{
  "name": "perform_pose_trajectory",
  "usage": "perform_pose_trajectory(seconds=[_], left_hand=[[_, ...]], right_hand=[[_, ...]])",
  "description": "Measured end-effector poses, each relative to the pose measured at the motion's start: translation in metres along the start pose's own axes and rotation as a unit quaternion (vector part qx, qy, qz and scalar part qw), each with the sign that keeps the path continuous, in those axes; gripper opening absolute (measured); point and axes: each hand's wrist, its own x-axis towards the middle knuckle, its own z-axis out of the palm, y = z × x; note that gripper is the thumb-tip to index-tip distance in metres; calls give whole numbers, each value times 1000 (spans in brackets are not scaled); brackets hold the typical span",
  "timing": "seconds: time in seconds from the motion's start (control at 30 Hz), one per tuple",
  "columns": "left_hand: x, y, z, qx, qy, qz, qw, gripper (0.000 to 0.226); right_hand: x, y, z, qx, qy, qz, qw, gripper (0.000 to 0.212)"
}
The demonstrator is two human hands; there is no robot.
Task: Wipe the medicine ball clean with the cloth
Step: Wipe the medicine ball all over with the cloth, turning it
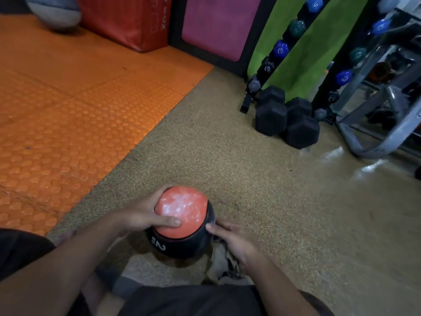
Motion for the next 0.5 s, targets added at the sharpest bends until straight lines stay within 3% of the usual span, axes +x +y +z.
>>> perform_pose_trajectory(seconds=[0.17, 0.27, 0.37, 0.43, 0.5], left_hand=[[0, 2, -17, 26, -77, -56, 995, 122], [2, 7, -20, 74, -75, -56, 993, 133], [2, 17, -21, 150, -51, -21, 987, 139], [3, 26, -17, 183, -48, 0, 982, 132], [6, 36, -3, 179, -30, 13, 983, 111]], right_hand=[[2, 3, -5, -104, 15, 4, 994, 56], [3, -2, -7, -118, 139, -82, 980, 11], [-6, -13, -3, -86, 201, -185, 958, 13], [-15, -15, 13, -150, 180, -249, 940, 23], [-19, -5, 31, -269, 161, -313, 897, 23]])
